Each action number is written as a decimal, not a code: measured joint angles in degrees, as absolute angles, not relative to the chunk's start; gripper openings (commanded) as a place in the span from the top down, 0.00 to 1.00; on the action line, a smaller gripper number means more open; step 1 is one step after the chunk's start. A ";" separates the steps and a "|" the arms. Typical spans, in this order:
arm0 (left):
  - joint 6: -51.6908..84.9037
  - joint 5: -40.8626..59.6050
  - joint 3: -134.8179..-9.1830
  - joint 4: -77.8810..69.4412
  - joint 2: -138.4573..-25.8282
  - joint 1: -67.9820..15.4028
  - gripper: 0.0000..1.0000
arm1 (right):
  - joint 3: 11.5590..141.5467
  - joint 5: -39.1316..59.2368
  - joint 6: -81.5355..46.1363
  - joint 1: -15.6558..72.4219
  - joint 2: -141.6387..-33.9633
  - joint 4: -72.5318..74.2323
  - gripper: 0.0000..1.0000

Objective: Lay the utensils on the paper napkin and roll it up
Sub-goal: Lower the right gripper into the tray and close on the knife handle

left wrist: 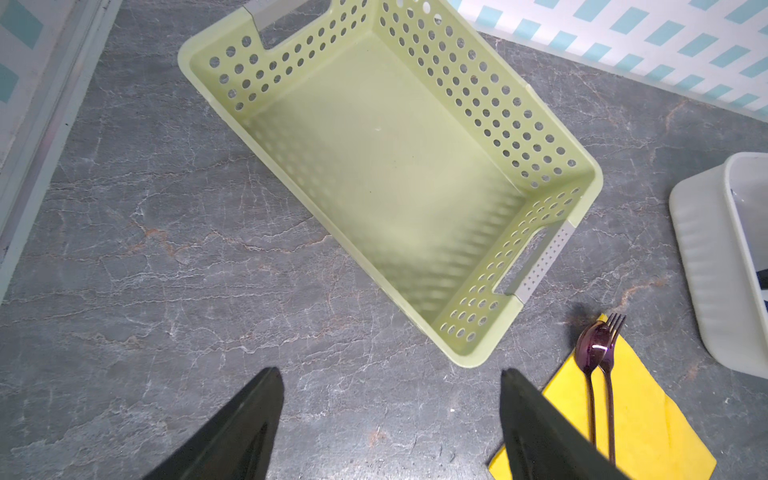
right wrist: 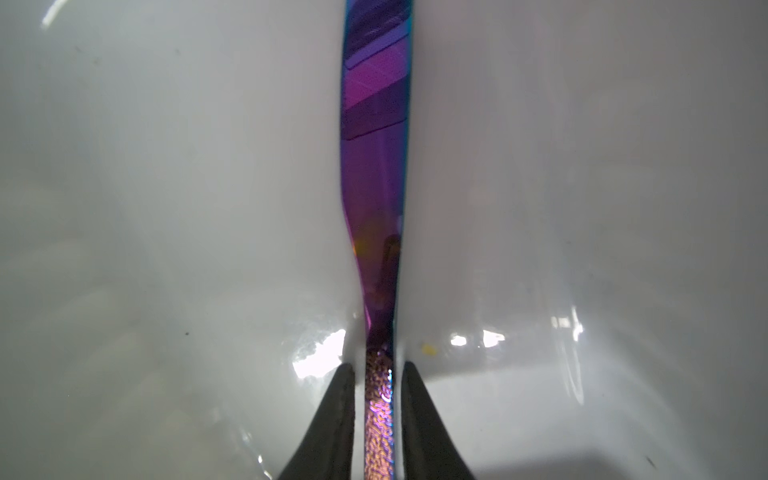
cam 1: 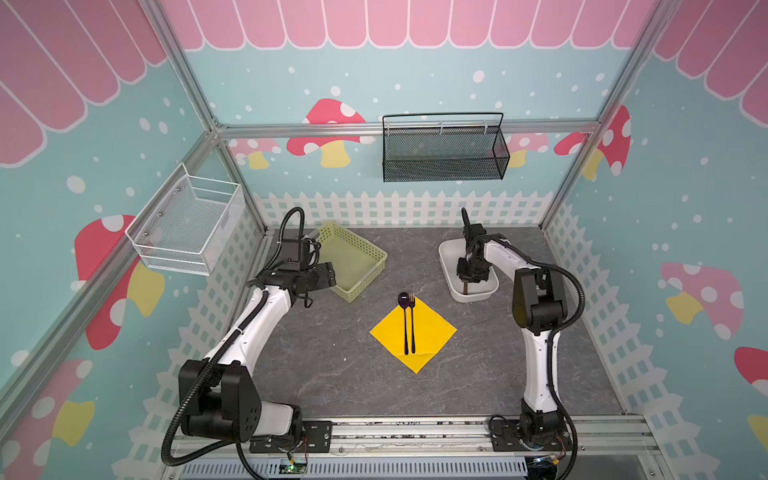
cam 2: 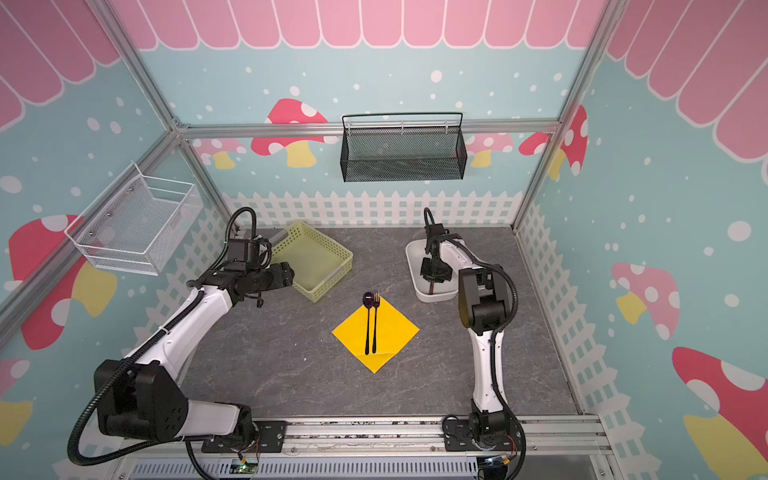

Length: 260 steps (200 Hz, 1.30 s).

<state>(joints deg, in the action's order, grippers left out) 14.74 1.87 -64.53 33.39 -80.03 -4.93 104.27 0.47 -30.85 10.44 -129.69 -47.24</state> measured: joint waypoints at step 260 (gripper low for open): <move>14.76 1.43 -64.53 33.39 -79.70 -4.93 0.17 | 107.11 -2.81 -30.09 10.48 -129.78 -50.33 0.93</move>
